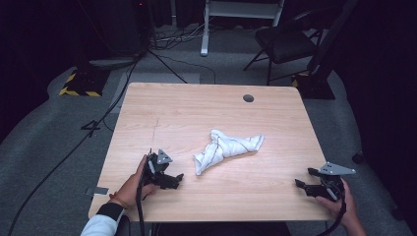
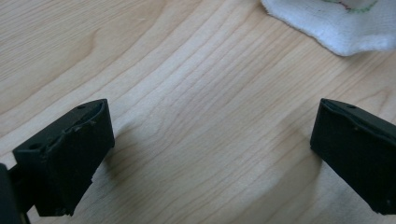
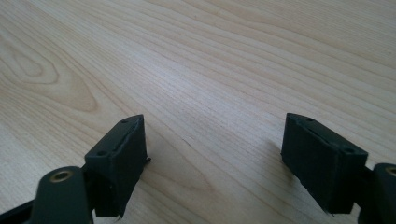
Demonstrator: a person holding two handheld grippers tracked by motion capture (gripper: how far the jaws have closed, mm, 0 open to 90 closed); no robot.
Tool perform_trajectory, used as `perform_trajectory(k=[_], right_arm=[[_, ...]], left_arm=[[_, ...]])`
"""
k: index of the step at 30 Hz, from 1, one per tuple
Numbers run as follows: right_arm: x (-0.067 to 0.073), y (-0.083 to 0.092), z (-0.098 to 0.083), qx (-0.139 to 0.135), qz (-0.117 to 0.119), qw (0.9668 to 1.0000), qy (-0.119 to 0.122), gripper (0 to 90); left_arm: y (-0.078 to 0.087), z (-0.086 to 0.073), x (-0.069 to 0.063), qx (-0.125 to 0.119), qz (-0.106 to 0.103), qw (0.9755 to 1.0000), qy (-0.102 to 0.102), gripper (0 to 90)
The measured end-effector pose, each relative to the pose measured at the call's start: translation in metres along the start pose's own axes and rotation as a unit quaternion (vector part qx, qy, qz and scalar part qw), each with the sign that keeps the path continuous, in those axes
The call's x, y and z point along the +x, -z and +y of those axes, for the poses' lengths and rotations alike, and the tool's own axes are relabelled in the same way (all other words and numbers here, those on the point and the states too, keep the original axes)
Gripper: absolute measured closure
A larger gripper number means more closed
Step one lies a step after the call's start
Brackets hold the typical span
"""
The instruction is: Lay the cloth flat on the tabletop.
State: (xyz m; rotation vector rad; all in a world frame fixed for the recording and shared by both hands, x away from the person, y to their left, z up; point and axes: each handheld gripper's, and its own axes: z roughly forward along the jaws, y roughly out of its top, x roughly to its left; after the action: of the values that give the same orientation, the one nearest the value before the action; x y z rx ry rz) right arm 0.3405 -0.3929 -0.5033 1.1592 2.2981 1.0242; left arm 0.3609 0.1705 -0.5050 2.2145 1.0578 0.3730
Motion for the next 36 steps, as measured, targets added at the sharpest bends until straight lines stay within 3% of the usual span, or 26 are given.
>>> perform_trajectory(k=[14,21,24,26,29,32,34,35,36], right_arm=[[0.0,0.0,0.0,0.001,0.0,1.0,0.002,21.4],[-0.002,-0.003,0.005,0.012,0.004,0.9999,0.005,17.5],[-0.004,-0.006,0.01,0.013,0.0,0.9999,0.006,25.5],[-0.005,-0.009,0.017,0.008,0.003,1.0,0.003,27.3],[-0.003,-0.011,0.038,-0.004,0.011,0.9998,0.014,33.4],[0.006,-0.014,0.064,-0.014,0.015,0.9991,0.037,35.3],[0.01,-0.016,0.073,-0.015,0.013,0.9987,0.046,36.5],[0.019,-0.022,0.091,-0.021,0.022,0.998,0.056,37.8],[0.023,-0.025,0.098,-0.025,0.025,0.9977,0.059,38.0]], left_arm=[[-0.001,0.001,-0.003,0.0,-0.019,0.9995,-0.025,0.2],[-0.004,0.005,0.001,0.002,-0.05,0.9968,-0.063,0.2],[-0.006,0.01,0.0,0.013,-0.056,0.996,-0.069,0.4],[-0.008,0.015,0.0,0.012,-0.056,0.9961,-0.067,4.4],[-0.011,0.025,-0.002,0.009,-0.071,0.9945,-0.076,20.2],[-0.015,0.034,-0.005,0.0,-0.083,0.9934,-0.079,18.0],[-0.016,0.037,-0.006,-0.005,-0.078,0.9933,-0.084,22.8],[-0.019,0.042,-0.007,-0.002,-0.084,0.9926,-0.087,23.6],[-0.019,0.044,-0.008,-0.006,-0.091,0.9922,-0.085,23.7]])
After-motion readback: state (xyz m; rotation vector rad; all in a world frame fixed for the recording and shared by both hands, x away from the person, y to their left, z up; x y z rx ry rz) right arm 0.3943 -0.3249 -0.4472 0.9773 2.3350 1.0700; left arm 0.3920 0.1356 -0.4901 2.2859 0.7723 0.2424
